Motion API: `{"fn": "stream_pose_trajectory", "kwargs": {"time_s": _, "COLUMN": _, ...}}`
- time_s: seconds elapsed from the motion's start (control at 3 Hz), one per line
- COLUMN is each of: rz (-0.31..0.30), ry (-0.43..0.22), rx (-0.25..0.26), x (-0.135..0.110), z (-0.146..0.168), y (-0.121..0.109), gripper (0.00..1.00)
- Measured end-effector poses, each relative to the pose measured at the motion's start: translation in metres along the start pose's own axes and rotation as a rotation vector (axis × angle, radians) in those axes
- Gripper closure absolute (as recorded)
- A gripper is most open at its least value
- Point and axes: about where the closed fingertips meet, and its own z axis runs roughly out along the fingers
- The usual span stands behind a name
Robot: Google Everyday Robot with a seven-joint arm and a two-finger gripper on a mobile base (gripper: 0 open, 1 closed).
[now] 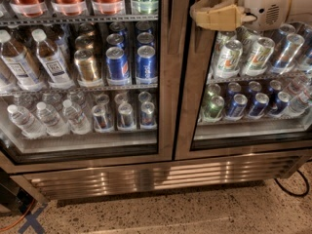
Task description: Open right fridge door
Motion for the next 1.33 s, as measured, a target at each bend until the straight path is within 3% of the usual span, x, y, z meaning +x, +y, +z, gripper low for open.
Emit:
{"fn": "stream_pose_trajectory", "kwargs": {"time_s": 0.33, "rz": 0.0, "ry": 0.0, "rx": 0.0, "x": 0.0, "z": 0.0, "y": 0.0, "gripper": 0.11}}
{"fn": "stream_pose_trajectory", "kwargs": {"time_s": 0.67, "rz": 0.0, "ry": 0.0, "rx": 0.0, "x": 0.0, "z": 0.0, "y": 0.0, "gripper": 0.0}}
{"fn": "stream_pose_trajectory", "kwargs": {"time_s": 1.33, "rz": 0.0, "ry": 0.0, "rx": 0.0, "x": -0.0008, "z": -0.0013, "y": 0.0073, "gripper": 0.0}}
